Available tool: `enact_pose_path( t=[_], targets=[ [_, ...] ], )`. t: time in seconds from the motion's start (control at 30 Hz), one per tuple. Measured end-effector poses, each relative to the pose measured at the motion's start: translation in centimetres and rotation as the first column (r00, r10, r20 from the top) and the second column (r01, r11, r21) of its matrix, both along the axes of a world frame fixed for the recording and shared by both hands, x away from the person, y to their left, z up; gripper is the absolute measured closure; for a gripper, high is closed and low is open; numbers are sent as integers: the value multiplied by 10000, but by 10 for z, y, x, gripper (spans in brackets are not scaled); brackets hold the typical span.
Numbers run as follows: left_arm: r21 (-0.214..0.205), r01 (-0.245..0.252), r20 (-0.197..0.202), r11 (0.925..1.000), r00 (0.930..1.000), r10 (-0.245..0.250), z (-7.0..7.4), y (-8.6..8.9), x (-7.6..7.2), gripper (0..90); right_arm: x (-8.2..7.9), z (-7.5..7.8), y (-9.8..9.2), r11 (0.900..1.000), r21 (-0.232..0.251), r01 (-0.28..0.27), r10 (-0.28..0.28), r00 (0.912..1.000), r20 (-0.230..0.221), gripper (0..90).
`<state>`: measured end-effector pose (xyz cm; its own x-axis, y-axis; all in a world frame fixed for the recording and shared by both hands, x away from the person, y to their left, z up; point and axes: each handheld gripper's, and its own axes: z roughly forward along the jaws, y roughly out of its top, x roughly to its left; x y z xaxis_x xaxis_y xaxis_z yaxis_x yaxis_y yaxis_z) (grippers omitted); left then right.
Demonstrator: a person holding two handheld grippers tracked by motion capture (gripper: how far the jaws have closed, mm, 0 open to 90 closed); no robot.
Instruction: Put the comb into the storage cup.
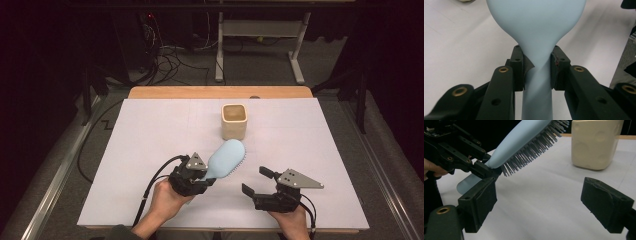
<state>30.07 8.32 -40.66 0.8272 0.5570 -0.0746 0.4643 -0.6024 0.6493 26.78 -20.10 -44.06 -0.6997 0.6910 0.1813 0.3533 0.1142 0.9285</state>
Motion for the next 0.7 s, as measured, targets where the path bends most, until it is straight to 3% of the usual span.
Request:
enact_pose_path(
  t=[0.7],
  targets=[
    [70, 76, 148, 9999, 9999, -77, -1, -4, -1, 696, 19, 2, 22, 9977, 459, -494, 520, 9970, -575, 145]
  ],
)
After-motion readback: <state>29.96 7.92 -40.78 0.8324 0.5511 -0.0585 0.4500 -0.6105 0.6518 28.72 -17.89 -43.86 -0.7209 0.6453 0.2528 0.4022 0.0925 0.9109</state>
